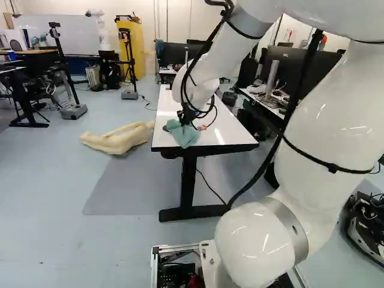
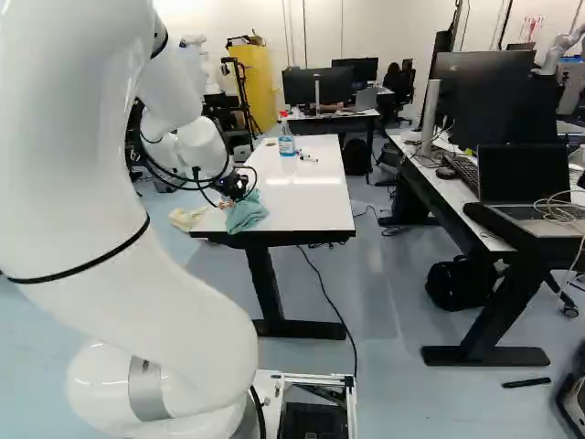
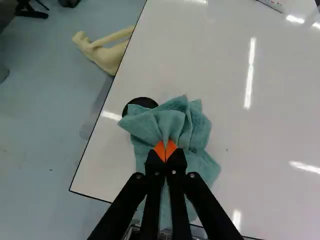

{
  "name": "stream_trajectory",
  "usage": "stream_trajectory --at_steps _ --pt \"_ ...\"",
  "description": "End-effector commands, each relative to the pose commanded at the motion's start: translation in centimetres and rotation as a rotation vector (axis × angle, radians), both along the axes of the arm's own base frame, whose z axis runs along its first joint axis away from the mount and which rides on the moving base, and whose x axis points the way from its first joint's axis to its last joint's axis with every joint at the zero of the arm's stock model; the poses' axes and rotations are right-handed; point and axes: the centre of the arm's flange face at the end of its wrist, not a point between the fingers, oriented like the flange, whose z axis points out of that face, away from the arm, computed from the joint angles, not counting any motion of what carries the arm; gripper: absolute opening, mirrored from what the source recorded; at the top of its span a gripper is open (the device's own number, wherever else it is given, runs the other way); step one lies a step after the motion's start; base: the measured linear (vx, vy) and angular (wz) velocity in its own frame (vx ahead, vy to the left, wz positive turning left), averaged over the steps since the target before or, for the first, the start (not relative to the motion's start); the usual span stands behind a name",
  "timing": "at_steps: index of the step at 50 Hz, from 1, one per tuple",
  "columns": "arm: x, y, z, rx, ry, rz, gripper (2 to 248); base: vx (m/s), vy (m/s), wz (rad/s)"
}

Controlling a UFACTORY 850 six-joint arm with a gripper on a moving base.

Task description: Clean the table with the green towel

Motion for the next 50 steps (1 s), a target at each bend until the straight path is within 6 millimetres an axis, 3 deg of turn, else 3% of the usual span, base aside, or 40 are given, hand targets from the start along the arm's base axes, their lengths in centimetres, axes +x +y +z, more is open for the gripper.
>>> stream_trajectory --at_steps 11,29,50 --pt "0.1 -0.4 0.5 0.002 -0.010 -0.009 21 0.000 0.000 0.000" --pt "0.7 -3.2 2.5 0.010 -0.054 -0.070 21 0.000 0.000 0.000" --pt "-0.9 -6.7 3.3 0.011 -0.072 -0.142 21 0.000 0.000 0.000"
